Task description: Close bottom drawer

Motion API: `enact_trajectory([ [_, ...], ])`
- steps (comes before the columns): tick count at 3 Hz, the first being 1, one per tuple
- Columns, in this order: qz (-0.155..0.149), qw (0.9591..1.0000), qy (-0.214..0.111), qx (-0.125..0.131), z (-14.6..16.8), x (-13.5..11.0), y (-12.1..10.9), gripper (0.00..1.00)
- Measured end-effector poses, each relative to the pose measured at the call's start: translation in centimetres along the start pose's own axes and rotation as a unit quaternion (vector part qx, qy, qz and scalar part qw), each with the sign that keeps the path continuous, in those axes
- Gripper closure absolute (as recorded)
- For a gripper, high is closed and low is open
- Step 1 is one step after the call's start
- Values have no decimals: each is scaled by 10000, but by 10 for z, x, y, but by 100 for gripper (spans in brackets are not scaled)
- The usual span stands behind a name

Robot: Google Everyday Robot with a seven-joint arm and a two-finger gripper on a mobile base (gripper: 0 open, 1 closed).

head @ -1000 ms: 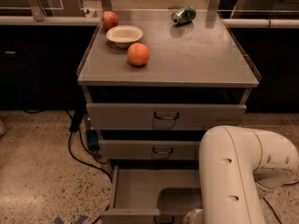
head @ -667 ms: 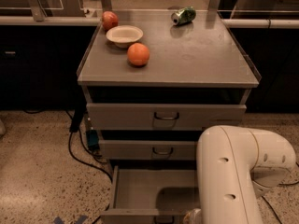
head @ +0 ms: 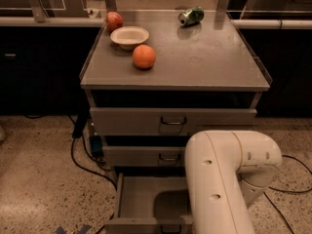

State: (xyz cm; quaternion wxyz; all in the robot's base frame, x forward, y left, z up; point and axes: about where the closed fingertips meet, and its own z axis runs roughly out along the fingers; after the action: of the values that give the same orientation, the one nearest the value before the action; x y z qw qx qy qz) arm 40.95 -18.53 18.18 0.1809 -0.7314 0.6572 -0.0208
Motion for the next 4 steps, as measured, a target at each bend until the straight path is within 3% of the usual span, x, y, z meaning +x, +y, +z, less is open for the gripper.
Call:
enact_trajectory([
  [2, -525, 9959, 151, 728, 12, -3, -22, 100],
  [3, -600, 9933, 232, 959, 12, -2, -32, 100],
  [4, -600, 9933, 232, 959, 12, -2, -32, 100],
])
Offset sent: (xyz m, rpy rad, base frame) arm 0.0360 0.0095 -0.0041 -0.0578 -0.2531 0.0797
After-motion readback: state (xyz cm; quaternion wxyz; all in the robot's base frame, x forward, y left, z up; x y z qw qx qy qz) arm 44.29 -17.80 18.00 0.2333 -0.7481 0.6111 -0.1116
